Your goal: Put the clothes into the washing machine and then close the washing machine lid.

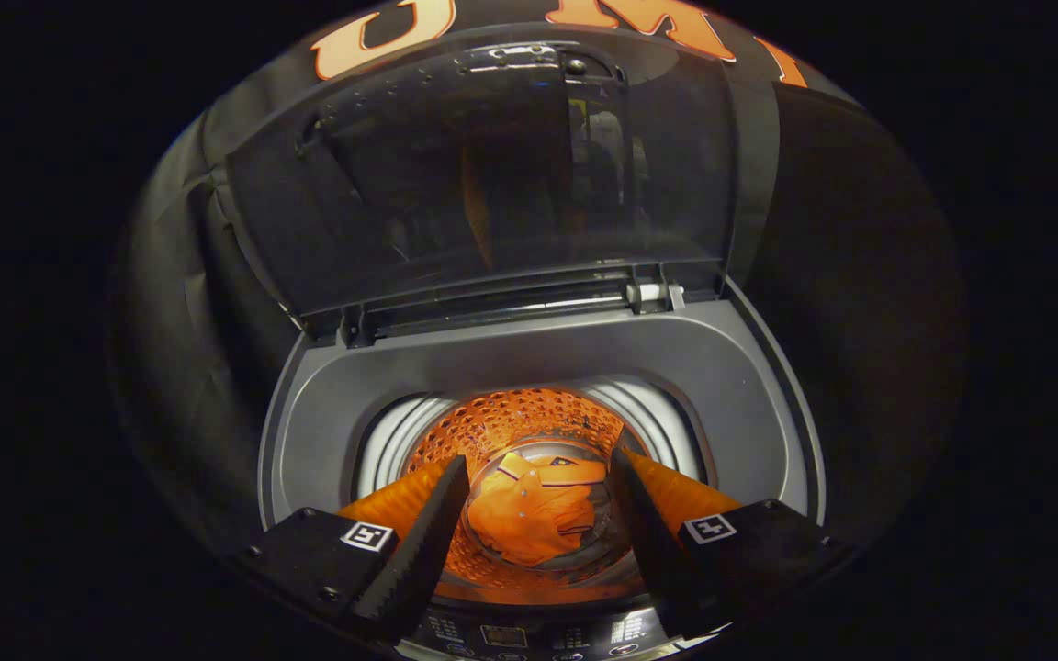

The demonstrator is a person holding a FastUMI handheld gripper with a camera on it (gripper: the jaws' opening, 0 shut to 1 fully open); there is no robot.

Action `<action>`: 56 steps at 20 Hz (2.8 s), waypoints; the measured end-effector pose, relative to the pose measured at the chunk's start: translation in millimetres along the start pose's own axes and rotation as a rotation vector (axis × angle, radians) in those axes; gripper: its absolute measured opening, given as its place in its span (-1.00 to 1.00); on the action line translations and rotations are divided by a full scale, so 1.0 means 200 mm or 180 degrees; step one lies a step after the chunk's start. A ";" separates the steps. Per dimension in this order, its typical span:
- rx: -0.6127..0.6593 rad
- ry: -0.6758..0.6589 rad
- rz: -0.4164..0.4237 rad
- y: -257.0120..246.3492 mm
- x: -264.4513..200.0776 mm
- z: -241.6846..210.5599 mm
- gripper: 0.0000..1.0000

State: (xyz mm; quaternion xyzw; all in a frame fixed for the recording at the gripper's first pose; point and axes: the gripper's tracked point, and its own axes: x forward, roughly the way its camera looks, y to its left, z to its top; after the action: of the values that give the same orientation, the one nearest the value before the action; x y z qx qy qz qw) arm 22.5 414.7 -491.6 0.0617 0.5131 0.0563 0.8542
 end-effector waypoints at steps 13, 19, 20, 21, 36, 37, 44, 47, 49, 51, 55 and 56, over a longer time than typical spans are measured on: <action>0.0045 -0.1134 0.0281 0.15 -0.63 0.64 0.98; 0.0021 -0.1936 0.0322 0.10 -1.11 1.06 0.97; 0.0012 -0.2046 0.0329 0.09 -1.19 1.12 0.97; 0.0006 -0.2155 0.0345 0.08 -1.28 1.18 0.97; -0.0299 -0.2330 0.0475 0.24 -1.48 1.82 0.96; -0.0294 -0.2260 0.0482 0.25 -1.42 1.84 0.96; -0.0437 -0.1630 0.0346 0.24 -0.81 1.94 0.97; -0.0270 -0.1275 0.0354 0.24 -0.54 1.88 0.97; -0.0082 -0.1117 0.0360 0.22 -0.42 1.84 0.97; -0.0018 -0.0927 0.0329 0.21 -0.30 1.81 0.97; -0.0089 -0.0617 0.0203 0.23 -0.14 1.75 0.97; -0.0121 -0.0586 0.0200 0.26 -0.12 1.75 0.98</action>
State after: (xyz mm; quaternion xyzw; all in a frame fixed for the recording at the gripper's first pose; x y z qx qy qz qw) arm 318.2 444.5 -298.9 0.0664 0.4291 0.0869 0.8966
